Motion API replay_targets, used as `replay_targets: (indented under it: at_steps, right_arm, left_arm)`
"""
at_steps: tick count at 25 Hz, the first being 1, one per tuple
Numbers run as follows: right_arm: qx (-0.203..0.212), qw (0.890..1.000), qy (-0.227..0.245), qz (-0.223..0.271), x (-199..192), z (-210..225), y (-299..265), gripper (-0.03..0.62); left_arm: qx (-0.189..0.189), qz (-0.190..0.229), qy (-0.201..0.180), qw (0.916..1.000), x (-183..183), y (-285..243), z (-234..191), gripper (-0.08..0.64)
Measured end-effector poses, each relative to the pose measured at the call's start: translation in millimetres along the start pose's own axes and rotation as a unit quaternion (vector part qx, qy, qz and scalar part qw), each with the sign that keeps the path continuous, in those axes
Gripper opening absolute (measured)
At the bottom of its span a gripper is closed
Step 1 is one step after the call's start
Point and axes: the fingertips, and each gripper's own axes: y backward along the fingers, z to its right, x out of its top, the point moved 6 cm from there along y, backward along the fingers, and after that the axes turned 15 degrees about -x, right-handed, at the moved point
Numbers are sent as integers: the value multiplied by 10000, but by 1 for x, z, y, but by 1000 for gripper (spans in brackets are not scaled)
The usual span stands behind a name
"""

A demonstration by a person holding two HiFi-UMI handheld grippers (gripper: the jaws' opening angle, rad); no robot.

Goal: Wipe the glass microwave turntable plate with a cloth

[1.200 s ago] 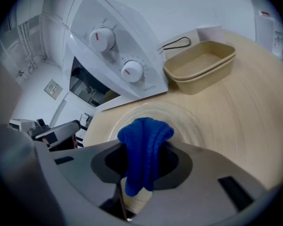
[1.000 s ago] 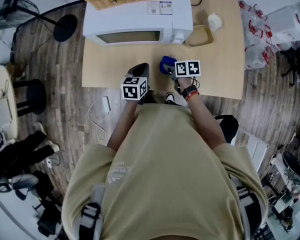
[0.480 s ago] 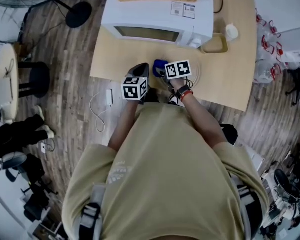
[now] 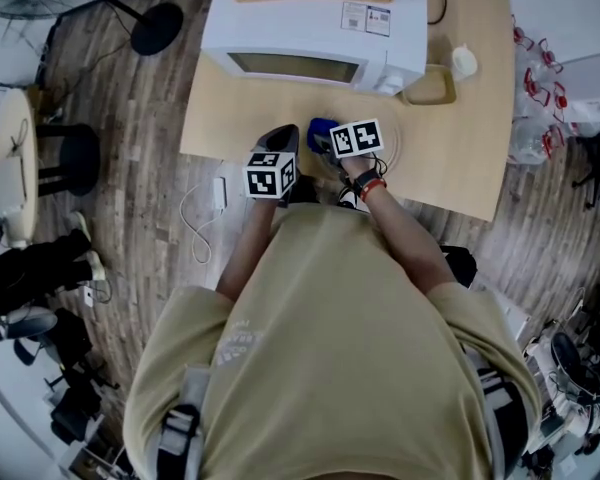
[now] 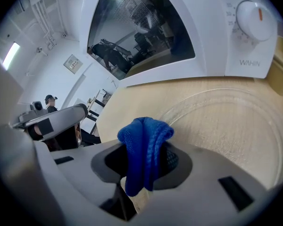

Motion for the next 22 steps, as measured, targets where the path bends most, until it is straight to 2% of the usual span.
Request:
replay_targets:
  at_steps: [22]
  right_arm:
    - [-183,9991,-323,204,-11,32,22,129]
  left_arm:
    - [-248,-104,-205,9994,1,-17,29,17]
